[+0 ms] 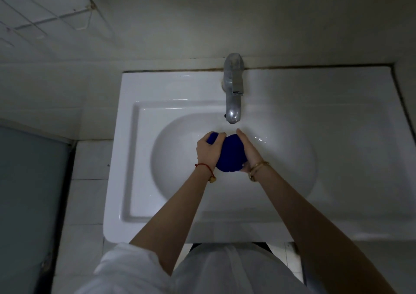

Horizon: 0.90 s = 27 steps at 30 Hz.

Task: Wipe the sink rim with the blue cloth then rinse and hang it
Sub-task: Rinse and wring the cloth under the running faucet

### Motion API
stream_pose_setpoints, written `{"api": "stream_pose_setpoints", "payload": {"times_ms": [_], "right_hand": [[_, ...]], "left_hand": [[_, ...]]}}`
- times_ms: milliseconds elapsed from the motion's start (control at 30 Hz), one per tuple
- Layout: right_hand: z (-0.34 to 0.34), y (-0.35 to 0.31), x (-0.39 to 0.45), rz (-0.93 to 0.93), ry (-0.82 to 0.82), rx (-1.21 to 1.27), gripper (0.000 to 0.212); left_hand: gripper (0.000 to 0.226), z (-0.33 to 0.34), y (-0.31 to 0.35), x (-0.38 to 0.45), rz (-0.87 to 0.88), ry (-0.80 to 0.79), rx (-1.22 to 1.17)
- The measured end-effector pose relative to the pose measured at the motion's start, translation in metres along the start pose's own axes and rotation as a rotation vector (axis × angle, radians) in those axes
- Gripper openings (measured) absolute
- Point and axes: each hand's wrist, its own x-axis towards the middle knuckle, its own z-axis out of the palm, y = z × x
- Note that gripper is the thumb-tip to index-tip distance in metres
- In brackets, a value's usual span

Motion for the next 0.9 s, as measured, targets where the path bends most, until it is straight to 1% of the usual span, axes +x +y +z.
{"api": "stream_pose_setpoints", "payload": {"times_ms": [67,167,233,300,367,433,500,533,667,733,800,900], "right_hand": [[0.000,0.003,0.002,0.050,-0.067,0.091,0.070],[-0.001,0.005,0.002,0.099,-0.100,0.131,0.070],[-0.001,0.006,-0.001,0.129,-0.076,0.101,0.074],[-0.002,0.006,-0.006,0.151,-0.008,0.000,0.074],[-0.002,0.006,-0.009,0.161,0.016,-0.035,0.067],[0.002,0.004,-0.011,0.154,-0.013,0.086,0.050],[0.007,0.001,-0.012,0.109,-0.003,0.162,0.028],[0.010,0.000,-0.011,0.066,0.029,0.143,0.023],[0.019,0.002,-0.010,-0.156,0.264,-0.086,0.034],[0.026,0.007,-0.013,-0.236,0.340,-0.189,0.033],[0.035,0.010,-0.018,-0.294,0.361,-0.186,0.031],[0.044,0.012,-0.023,-0.380,0.425,-0.175,0.044]], "left_hand": [[0.018,-0.001,0.000,-0.002,0.008,0.040,-0.016],[0.021,-0.003,0.000,-0.005,0.067,0.084,0.009],[0.021,-0.003,0.001,-0.006,0.104,0.108,0.031],[0.018,-0.003,0.002,-0.008,0.118,0.119,0.034],[0.016,-0.002,0.002,-0.010,0.125,0.119,0.033],[0.015,-0.002,0.001,-0.013,0.125,0.120,0.035],[0.016,-0.001,0.000,-0.015,0.130,0.125,0.045],[0.016,-0.001,-0.001,-0.016,0.140,0.132,0.059],[0.013,0.002,0.002,-0.022,0.161,0.193,0.113],[0.020,0.006,0.003,-0.024,0.126,0.241,0.106],[0.027,0.011,0.004,-0.026,0.100,0.279,0.100],[0.036,0.014,0.007,-0.029,0.095,0.327,0.058]]}}
